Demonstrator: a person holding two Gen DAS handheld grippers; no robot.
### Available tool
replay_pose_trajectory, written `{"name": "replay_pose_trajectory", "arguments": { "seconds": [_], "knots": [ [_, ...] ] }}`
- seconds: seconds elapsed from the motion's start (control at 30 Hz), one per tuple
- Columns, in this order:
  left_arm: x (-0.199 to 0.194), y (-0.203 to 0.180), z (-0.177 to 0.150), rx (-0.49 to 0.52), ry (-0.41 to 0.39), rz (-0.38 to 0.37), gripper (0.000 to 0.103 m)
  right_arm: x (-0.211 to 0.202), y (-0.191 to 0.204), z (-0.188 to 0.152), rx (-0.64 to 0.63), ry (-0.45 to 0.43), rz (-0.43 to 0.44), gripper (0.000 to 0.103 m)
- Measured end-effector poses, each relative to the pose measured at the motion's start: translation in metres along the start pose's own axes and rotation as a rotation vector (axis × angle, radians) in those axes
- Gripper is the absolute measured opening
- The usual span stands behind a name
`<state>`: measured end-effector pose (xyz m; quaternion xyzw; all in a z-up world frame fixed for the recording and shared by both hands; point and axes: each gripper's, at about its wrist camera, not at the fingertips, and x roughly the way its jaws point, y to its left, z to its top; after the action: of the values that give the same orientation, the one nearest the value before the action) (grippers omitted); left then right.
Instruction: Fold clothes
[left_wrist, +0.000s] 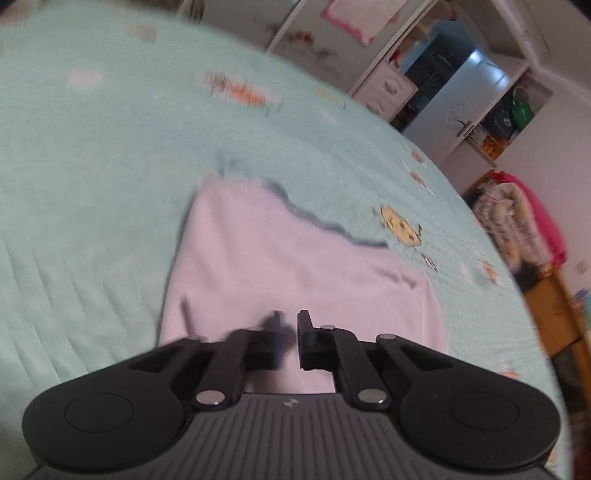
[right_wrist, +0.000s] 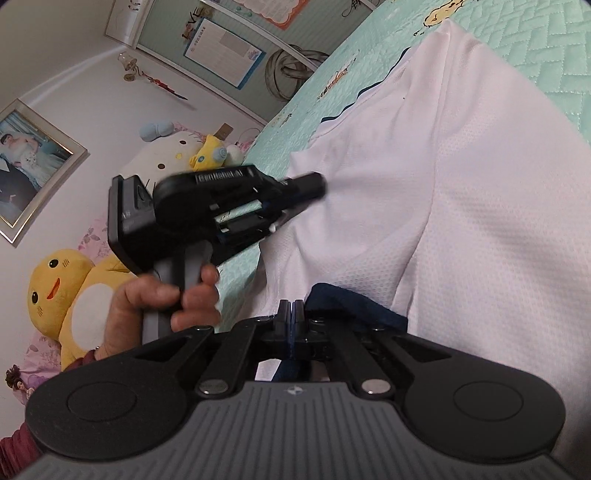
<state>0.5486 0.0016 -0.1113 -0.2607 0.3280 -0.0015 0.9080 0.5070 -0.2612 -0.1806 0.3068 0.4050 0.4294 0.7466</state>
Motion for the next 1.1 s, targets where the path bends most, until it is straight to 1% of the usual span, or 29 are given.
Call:
{"name": "replay_pose_trajectory", "arguments": {
  "seconds": [0.03,0.07,0.1,0.13,0.17,0.2,0.23,0.27,0.3,0.37,0.4,0.43,0.47,0.5,0.53,0.6,0.67,0.7,0.73,0.77,0.8,0.83,0.87,0.9,0.93,0.97,1.0,1.07,1.1],
  "knots": [
    [0.001,-0.011,0.001,0.021,0.008,-0.043,0.025,0.0,0.0,0.0,0.001,0.0,0.0,0.0],
    [0.004,-0.023,0.002,0.039,0.025,-0.093,0.027,0.001,0.0,0.0,0.002,0.0,0.001,0.0],
    [0.012,-0.032,0.002,0.067,0.043,-0.103,0.033,0.002,0.001,0.002,0.004,0.0,0.001,0.0],
    [0.022,-0.04,0.002,0.103,0.061,-0.085,0.035,0.002,0.001,0.002,0.005,0.001,0.002,0.0],
    [0.033,-0.049,0.003,0.139,0.079,-0.067,0.035,0.003,0.001,0.002,0.006,0.001,0.003,0.0],
    [0.046,-0.05,0.002,0.156,0.106,-0.021,0.033,0.003,0.001,0.002,0.008,0.001,0.005,0.0],
    [0.056,-0.048,0.002,0.163,0.108,0.021,0.02,0.003,0.001,0.002,0.011,0.002,0.007,0.0],
    [0.059,-0.046,0.004,0.171,0.086,0.047,0.016,0.003,0.001,0.002,0.014,0.002,0.009,0.0],
    [0.06,-0.045,0.008,0.169,0.077,0.064,0.015,0.002,0.0,0.003,0.019,0.003,0.014,0.0],
    [0.061,-0.042,0.013,0.132,0.086,0.067,0.015,0.001,-0.001,0.003,0.031,0.005,0.028,0.0],
    [0.06,-0.045,0.014,0.137,0.084,0.079,0.015,0.0,-0.002,0.003,0.037,0.006,0.036,0.0],
    [0.058,-0.05,0.014,0.157,0.076,0.098,0.015,-0.001,-0.003,0.004,0.05,0.008,0.055,0.002],
    [0.055,-0.054,0.014,0.177,0.068,0.117,0.015,-0.004,-0.004,0.006,0.065,0.015,0.083,0.007],
    [0.052,-0.059,0.015,0.187,0.05,0.116,0.018,-0.009,-0.004,0.009,0.076,0.024,0.111,0.021],
    [0.047,-0.064,0.015,0.191,0.023,0.1,0.018,-0.016,-0.001,0.014,0.054,0.013,0.107,0.029],
    [0.042,-0.073,0.018,0.168,-0.011,0.046,0.02,-0.039,0.007,0.026,-0.035,-0.052,0.045,0.031],
    [0.035,-0.084,0.01,0.128,-0.047,0.024,0.021,-0.064,-0.001,0.041,-0.02,-0.139,0.007,0.038],
    [0.029,-0.086,0.003,0.08,-0.069,0.012,0.021,-0.075,-0.008,0.049,0.0,-0.181,-0.005,0.042],
    [0.018,-0.085,-0.009,0.0,-0.091,-0.029,0.023,-0.084,-0.017,0.055,0.029,-0.213,-0.026,0.042],
    [0.007,-0.081,-0.022,-0.081,-0.112,-0.097,0.025,-0.09,-0.028,0.059,0.063,-0.236,-0.056,0.042],
    [-0.003,-0.079,-0.034,-0.132,-0.14,-0.156,0.032,-0.096,-0.039,0.063,0.094,-0.258,-0.087,0.042],
    [-0.008,-0.077,-0.046,-0.142,-0.173,-0.161,0.038,-0.098,-0.05,0.066,0.125,-0.273,-0.112,0.044],
    [-0.012,-0.075,-0.058,-0.137,-0.206,-0.136,0.042,-0.1,-0.06,0.068,0.155,-0.285,-0.131,0.044],
    [-0.01,-0.071,-0.067,-0.129,-0.222,-0.108,0.045,-0.099,-0.069,0.072,0.173,-0.293,-0.128,0.041],
    [-0.003,-0.063,-0.074,-0.123,-0.209,-0.089,0.046,-0.096,-0.074,0.077,0.179,-0.299,-0.107,0.042],
    [0.004,-0.053,-0.08,-0.13,-0.194,-0.088,0.043,-0.093,-0.077,0.083,0.176,-0.302,-0.097,0.042],
    [0.008,-0.042,-0.085,-0.157,-0.21,-0.108,0.03,-0.088,-0.079,0.09,0.166,-0.3,-0.098,0.042],
    [0.008,-0.026,-0.085,-0.232,-0.235,-0.17,0.029,-0.078,-0.085,0.108,0.139,-0.291,-0.103,0.042],
    [0.009,-0.024,-0.085,-0.243,-0.245,-0.177,0.029,-0.073,-0.089,0.116,0.126,-0.287,-0.105,0.042]
  ]
}}
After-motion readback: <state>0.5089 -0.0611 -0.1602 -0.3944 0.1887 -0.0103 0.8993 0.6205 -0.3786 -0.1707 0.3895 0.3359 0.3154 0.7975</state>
